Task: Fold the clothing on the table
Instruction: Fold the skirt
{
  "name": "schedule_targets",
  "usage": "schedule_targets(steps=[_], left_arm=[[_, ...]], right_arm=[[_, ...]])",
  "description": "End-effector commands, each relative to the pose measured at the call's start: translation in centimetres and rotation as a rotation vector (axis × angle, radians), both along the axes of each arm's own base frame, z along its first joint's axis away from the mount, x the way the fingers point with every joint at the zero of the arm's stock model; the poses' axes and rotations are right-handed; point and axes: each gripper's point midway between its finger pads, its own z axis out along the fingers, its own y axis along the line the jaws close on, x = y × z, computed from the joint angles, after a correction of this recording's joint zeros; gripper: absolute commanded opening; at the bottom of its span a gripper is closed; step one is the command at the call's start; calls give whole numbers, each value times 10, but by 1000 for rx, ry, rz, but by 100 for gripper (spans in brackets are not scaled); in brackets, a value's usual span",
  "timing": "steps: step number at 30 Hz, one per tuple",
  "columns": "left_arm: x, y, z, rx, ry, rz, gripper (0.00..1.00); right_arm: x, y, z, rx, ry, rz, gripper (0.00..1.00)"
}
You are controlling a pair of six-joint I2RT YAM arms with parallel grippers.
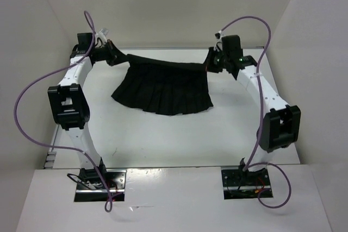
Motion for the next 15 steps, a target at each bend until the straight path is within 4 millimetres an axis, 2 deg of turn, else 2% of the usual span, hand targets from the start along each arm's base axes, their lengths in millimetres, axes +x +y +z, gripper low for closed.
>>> schedule_targets(steps=[1,2,3,4,5,6,8,9,12,14,15], left_arm=[[-26,22,-2,49,0,52,2],[-32,28,-6,65,-2,70,2],[-39,28,-10,79,5,75,2],[-46,31,-9,110,-3,97,2],[-59,31,-31,130,53,95,2],[-65,33,-40,147,79,102,2],[-79,40,-73,210,163,130,3],[-83,42,-80,222,190,141,3],[-86,45,-120,232,290,147,5],[-87,45,-132,230,312,143,6],[-88,41,-136,225,325,138,6]], right_arm=[[-52,11,-2,-20,3,63,0],[-64,14,-9,-18,23,71,0],[-82,20,-30,-32,71,98,0],[-95,19,-39,-44,109,108,0],[-105,17,-42,-43,127,115,0],[-121,18,-65,-53,194,138,0],[-134,15,-79,-58,240,145,0],[-146,14,-94,-74,286,154,0],[-151,10,-119,-102,356,147,0],[-148,7,-139,-133,401,120,0],[-143,8,-141,-132,398,120,0]])
